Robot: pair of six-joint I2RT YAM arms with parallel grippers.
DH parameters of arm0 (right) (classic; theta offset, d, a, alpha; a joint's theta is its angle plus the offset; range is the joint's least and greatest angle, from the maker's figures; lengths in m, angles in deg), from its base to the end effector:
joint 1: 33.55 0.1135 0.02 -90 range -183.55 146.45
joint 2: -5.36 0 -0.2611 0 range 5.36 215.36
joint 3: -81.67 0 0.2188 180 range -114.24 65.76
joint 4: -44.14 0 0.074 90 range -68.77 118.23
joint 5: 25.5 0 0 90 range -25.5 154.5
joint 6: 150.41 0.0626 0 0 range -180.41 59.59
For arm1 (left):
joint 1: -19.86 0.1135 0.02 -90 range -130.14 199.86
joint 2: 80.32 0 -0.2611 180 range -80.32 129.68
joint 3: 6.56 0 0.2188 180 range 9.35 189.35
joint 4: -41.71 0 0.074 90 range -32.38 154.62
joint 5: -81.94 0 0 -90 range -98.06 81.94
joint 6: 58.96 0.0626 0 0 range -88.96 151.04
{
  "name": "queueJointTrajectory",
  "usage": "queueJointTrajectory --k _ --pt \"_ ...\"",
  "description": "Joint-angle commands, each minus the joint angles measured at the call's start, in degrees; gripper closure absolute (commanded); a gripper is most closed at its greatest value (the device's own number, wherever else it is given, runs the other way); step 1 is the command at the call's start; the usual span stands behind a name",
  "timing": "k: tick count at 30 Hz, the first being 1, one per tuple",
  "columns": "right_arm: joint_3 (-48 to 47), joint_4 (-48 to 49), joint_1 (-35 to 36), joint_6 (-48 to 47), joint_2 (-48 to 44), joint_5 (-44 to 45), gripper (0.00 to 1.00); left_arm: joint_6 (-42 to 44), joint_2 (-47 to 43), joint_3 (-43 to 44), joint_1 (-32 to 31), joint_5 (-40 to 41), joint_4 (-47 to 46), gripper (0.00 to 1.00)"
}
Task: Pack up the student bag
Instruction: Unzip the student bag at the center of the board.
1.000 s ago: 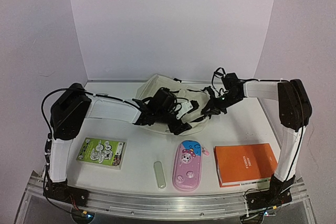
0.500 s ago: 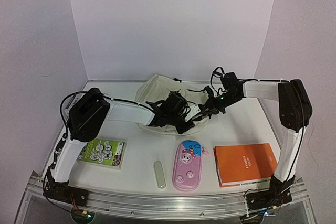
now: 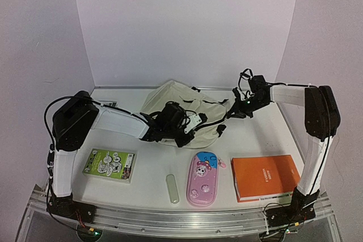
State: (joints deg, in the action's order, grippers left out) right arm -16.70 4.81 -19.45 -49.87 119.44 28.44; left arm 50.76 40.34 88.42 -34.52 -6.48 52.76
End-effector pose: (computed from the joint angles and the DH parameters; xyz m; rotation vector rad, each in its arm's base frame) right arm 0.3873 0.1353 0.1905 -0.3356 2.5045 0.9683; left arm 0.2692 -0.3728 0.1616 1.3304 1.7878 -0.3036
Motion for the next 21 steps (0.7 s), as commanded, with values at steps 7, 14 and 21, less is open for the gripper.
queueJointTrajectory --k 7,14,21 --pt "-5.59 1.37 -8.64 -2.23 2.52 5.89 1.00 -0.61 -8.29 -8.60 3.52 1.24 -2.42 1.00" --pt "6.51 1.57 -9.88 -3.81 -9.60 -1.07 1.00 0.12 -6.51 -6.95 4.03 1.10 -3.36 1.00" --pt "13.35 3.64 -8.45 -1.02 -14.76 -6.38 1.00 0.40 -3.22 -3.51 7.37 -1.01 -6.68 0.83"
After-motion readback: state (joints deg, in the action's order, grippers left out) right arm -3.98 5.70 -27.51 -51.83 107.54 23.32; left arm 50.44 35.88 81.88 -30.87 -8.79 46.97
